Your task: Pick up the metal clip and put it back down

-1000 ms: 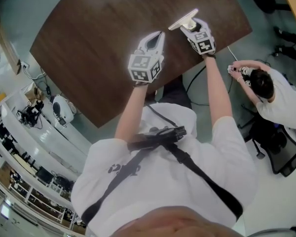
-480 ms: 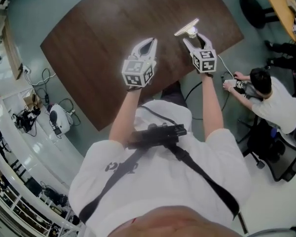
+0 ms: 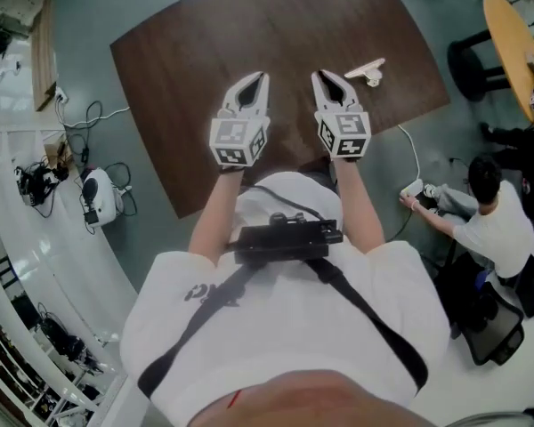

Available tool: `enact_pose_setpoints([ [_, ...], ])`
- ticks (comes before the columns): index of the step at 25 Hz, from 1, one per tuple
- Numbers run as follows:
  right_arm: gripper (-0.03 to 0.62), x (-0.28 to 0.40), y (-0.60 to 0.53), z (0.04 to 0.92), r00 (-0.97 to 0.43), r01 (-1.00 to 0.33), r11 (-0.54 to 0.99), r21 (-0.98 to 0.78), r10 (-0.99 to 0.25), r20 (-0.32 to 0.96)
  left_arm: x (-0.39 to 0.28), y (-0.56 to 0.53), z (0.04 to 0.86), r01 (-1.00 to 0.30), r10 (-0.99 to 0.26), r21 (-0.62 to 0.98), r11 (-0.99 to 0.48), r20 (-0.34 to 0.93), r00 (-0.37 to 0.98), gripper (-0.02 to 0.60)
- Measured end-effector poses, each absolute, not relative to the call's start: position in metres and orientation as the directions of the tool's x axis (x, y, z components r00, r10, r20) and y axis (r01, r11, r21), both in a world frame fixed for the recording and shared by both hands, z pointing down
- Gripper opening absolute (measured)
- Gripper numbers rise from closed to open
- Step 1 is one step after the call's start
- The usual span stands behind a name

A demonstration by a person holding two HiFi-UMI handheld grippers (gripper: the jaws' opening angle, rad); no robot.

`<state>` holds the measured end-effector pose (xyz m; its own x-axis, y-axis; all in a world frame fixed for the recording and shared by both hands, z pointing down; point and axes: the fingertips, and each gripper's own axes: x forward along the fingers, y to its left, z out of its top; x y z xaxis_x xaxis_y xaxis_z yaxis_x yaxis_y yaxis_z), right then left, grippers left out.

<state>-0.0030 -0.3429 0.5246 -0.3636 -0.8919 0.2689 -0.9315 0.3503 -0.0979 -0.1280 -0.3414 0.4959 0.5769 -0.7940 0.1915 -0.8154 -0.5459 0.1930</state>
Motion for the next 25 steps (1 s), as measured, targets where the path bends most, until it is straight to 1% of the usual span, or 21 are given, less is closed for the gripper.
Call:
enact_pose_setpoints([
  [3,0.006,-0.02,-0.345,0.509,-0.378,-0.925,0.352,-0.143,-0.894,0.241,-0.137,-0.335,0.489,-0.843,-0.827,0.159,-0.513,0.169,0.535,0.014],
  [5,0.006,-0.03,-0.348,0.501,-0.39,-0.919,0.362,-0.154,-0.891,0.233,-0.142,-0.332,0.487,-0.863,-0.849,0.137,-0.486,0.16,0.504,0.014],
  [10,0.006,-0.071,-0.35,0.472,-0.456,-0.89,0.443,-0.107,-0.869,0.19,-0.166,-0.326,0.473,-0.903,-0.897,0.106,-0.415,0.121,0.426,0.014],
  [14,0.006,-0.142,-0.335,0.458,-0.51,-0.86,0.508,-0.058,-0.847,0.152,-0.229,-0.312,0.464,-0.927,-0.927,0.112,-0.357,0.081,0.367,0.014],
  [16,0.006,-0.166,-0.33,0.457,-0.526,-0.85,0.525,-0.048,-0.838,0.146,-0.253,-0.307,0.463,-0.936,-0.938,0.121,-0.331,0.069,0.341,0.014],
  [21,0.006,-0.188,-0.331,0.458,-0.542,-0.839,0.544,-0.034,-0.827,0.15,-0.284,-0.302,0.464,-0.95,-0.956,0.138,-0.281,0.048,0.29,0.014],
  [25,0.006,-0.205,-0.327,0.459,-0.544,-0.834,0.551,-0.003,-0.823,0.163,-0.303,-0.301,0.463,-0.952,-0.961,0.15,-0.266,0.035,0.274,0.014],
])
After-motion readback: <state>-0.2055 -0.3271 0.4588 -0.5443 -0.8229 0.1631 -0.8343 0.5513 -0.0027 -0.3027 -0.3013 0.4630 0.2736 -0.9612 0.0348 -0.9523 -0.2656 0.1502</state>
